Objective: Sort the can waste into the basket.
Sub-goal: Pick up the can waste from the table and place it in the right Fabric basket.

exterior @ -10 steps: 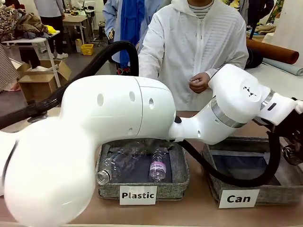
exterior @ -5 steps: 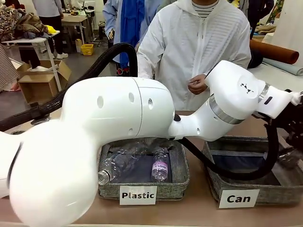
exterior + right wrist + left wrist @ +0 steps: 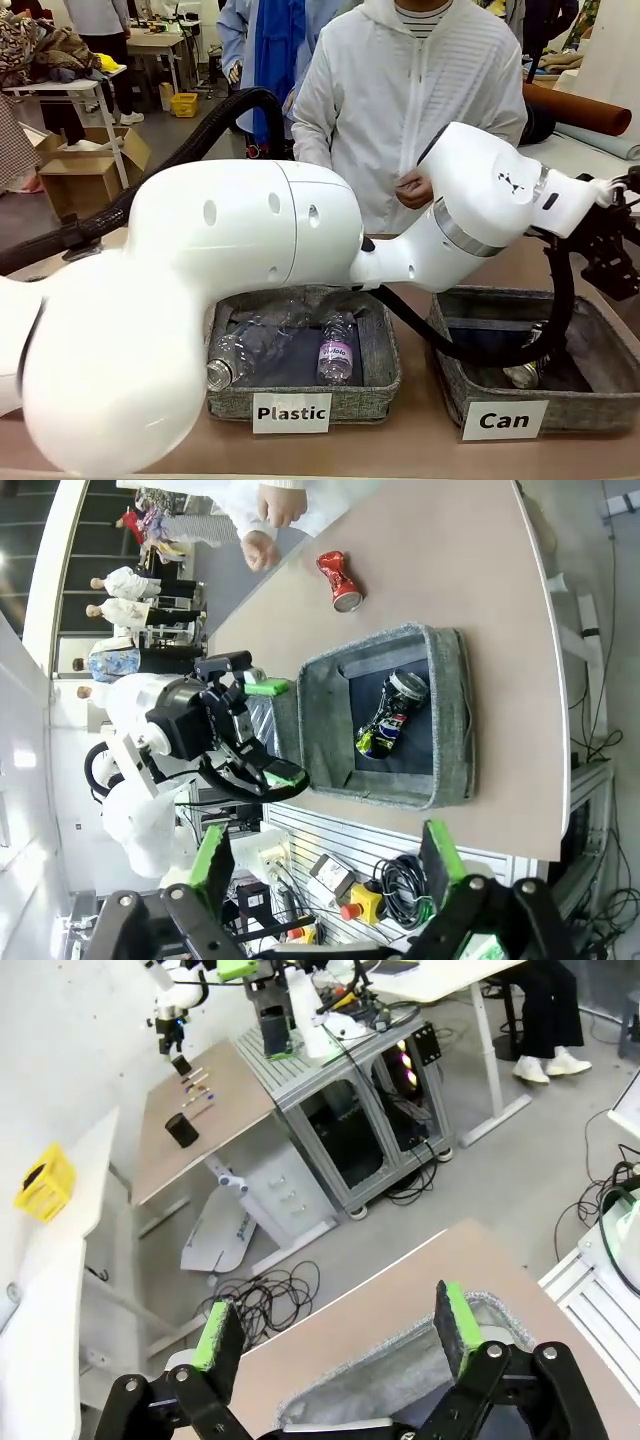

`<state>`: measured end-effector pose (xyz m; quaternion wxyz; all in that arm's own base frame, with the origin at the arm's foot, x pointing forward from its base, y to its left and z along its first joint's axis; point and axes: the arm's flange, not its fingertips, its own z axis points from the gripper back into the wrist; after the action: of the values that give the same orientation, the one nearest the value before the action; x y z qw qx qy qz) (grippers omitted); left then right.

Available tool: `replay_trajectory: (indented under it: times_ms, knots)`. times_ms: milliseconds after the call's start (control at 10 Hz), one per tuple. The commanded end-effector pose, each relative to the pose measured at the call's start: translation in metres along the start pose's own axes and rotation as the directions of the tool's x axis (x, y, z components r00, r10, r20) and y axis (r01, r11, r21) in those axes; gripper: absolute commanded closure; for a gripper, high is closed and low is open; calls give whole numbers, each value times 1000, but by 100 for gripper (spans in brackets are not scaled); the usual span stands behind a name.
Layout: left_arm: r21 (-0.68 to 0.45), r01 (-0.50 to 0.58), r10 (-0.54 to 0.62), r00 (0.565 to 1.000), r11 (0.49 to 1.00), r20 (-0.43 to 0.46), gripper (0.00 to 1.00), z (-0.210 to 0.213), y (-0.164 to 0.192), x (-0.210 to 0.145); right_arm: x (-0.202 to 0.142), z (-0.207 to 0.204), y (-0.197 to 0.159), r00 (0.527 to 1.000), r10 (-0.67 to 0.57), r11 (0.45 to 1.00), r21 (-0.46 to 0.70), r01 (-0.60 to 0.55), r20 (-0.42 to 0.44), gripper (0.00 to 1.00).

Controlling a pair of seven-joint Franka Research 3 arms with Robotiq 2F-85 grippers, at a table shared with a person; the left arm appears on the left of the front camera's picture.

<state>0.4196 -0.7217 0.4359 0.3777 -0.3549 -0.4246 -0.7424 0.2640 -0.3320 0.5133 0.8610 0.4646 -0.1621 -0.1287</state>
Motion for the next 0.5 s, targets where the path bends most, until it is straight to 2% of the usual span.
replay_trajectory:
  times_ms: [0,100,200,300,400]
  knots:
    - [12,-46,46,999,999,-11,0,17,-4,4,0,4,0,1000,15,1000,10,-15,-9,0]
    - [-2,-98,98,994,995,-46,0,33,-5,3,1,2,1,1000,19,1000,21,-18,-15,0]
    - [-47,-232,223,964,972,-143,0,70,-8,3,1,-5,6,999,21,998,64,-19,-36,0]
    - [-42,-286,276,947,957,-167,0,114,-17,4,-1,-21,13,995,42,995,97,-33,-87,0]
    - [-38,-331,322,934,943,-152,0,168,-32,6,-4,-47,21,986,82,993,96,-69,-144,0]
